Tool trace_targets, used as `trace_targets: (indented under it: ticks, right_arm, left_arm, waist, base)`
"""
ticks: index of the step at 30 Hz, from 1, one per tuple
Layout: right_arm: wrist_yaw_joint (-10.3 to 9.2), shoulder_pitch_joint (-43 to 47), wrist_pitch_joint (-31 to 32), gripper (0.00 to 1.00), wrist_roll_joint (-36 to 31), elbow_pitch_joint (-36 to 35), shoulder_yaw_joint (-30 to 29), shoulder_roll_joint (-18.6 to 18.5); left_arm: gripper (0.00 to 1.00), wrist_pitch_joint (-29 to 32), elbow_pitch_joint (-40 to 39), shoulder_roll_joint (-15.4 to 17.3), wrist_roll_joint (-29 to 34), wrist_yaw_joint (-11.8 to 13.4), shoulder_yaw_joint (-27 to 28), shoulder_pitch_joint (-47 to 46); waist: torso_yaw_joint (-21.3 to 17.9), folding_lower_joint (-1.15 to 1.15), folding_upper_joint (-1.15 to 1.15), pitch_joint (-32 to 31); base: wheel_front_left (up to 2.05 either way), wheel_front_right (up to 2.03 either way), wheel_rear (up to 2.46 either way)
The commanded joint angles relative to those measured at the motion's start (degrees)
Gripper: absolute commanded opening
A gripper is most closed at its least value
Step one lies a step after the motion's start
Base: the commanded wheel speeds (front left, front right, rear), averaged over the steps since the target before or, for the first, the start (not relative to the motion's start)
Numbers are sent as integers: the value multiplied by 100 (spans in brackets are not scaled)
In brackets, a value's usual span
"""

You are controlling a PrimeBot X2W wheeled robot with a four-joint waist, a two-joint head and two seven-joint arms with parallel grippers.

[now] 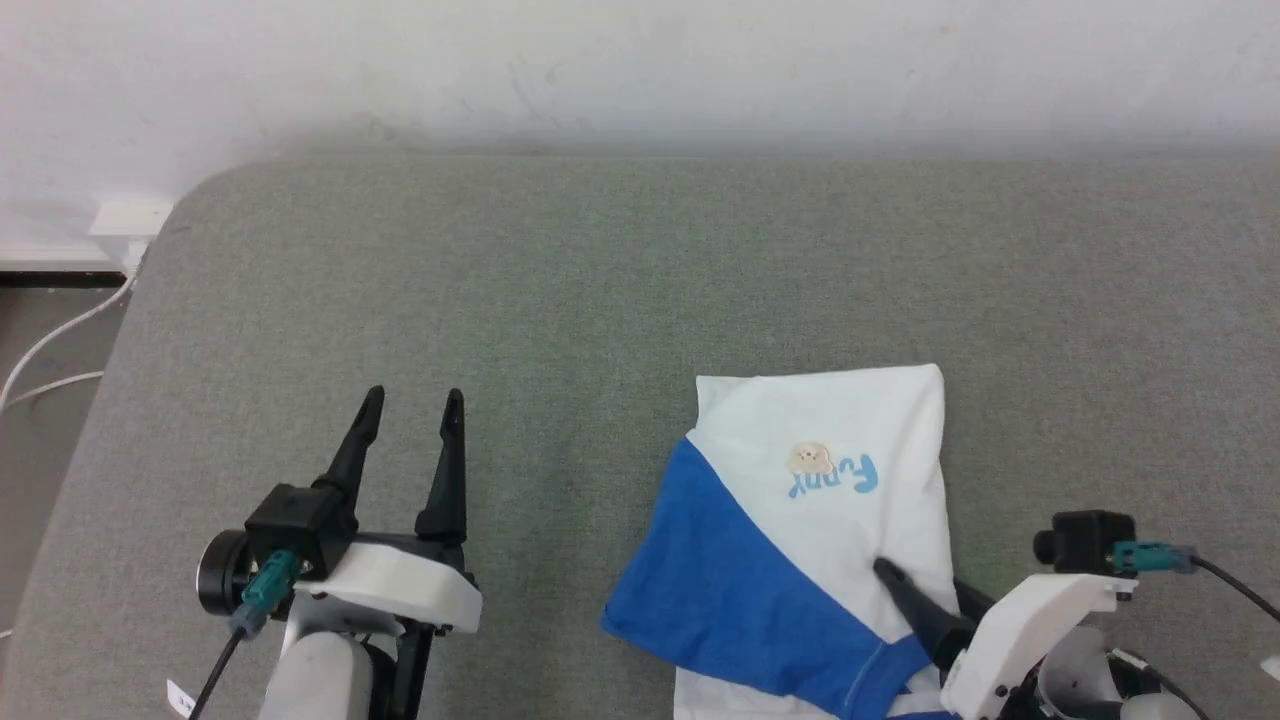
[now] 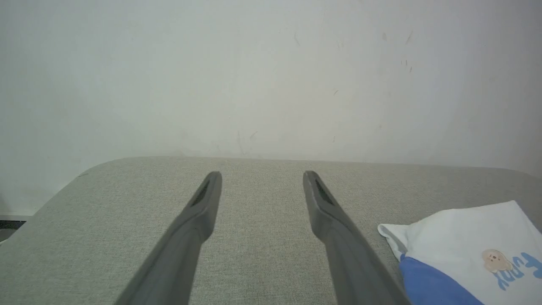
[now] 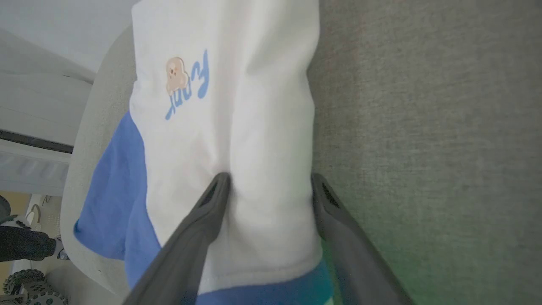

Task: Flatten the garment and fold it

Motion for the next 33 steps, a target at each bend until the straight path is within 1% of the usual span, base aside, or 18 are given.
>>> trace_targets:
  ticks: [1, 2, 3, 4, 5, 6, 7, 8, 11, 15, 17, 19, 22, 25, 29, 33]
  right_arm:
    - [-4, -58, 235, 100, -14, 126, 22, 8]
    - [-4, -75, 361, 100, -43, 181, 15, 8]
    - [-4, -98, 476, 69, -78, 213, 12, 8]
    - [-4, -131, 565, 47, -119, 215, 14, 8]
    - [-4, -170, 628, 31, -163, 204, 3, 8]
    - [-4, -214, 668, 4, -228, 181, -20, 8]
    - [-4, -263, 718, 0, -324, 147, -28, 8]
    - [-4, -263, 718, 0, -324, 147, -28, 8]
    - [-4, -449, 904, 0, -675, -30, 31, 8]
    - [-4, -812, 1315, 0, -1409, -274, 289, -9]
    - [-4, -1036, 1519, 0, -1677, -339, 452, -125]
    - [-4, -1267, 1683, 0, -1889, -357, 594, -349]
    - [-4, -1614, 1843, 0, -2035, -280, 784, -726]
    - [-4, -1947, 1859, 0, -2171, -101, 895, -1112]
    - [-4, -2411, 1631, 0, -2498, 203, 1022, -1569]
    - [-4, -2856, 1283, 0, -2731, 612, 959, -1785]
  left_arm:
    - [100, -33, 9, -23, 59, -19, -7, 46]
    - [100, -33, 13, -24, 59, -20, -4, 45]
    - [100, -33, 17, -26, 59, -21, 2, 46]
    - [100, -33, 19, -27, 60, -22, 11, 45]
    - [100, -33, 20, -28, 61, -23, 18, 44]
    - [100, -33, 18, -30, 63, -23, 24, 43]
    - [100, -33, 14, -31, 66, -22, 30, 41]
    - [100, -33, 14, -31, 66, -22, 30, 41]
    - [100, -33, -23, -26, 79, -10, 63, 44]
    - [100, -33, -97, 11, 97, 1, 118, 49]
    - [100, -33, -149, 36, 112, 9, 143, 41]
    - [100, -33, -191, 62, 131, 4, 147, 6]
    - [100, -33, -254, 90, 170, -2, 118, -77]
    - [100, -33, -321, 122, 210, -12, 74, -195]
    - [100, -30, -365, 230, 281, -29, 11, -355]
    - [100, 67, -434, 386, 343, -57, -47, -567]
  waist:
    - [19, 0, 0, 6]
    - [21, 0, 0, 4]
    - [20, 0, 0, 3]
    - [15, 0, 0, 7]
    - [8, 0, 0, 10]
    - [-4, 0, 0, 15]
    - [-22, 0, 0, 22]
    - [-22, 0, 0, 22]
    - [-138, 0, 0, 54]
    - [-442, 0, 0, 144]
    - [-656, 0, 0, 204]
    - [-868, 0, 0, 278]
    - [-1217, 0, 0, 417]
    - [-1582, 0, 0, 591]
    - [-2055, 0, 0, 852]
    - [-2423, 0, 0, 1153]
  base:
    - [0, 0, 0]
    - [0, 0, 0]
    - [0, 0, 0]
    - [0, 0, 0]
    - [0, 0, 0]
    - [0, 0, 0]
    - [0, 0, 0]
    - [0, 0, 0]
    - [0, 0, 0]
    - [0, 0, 0]
    - [0, 0, 0]
    - [0, 0, 0]
    - [0, 0, 0]
    - [0, 0, 0]
    - [0, 0, 0]
    - [0, 0, 0]
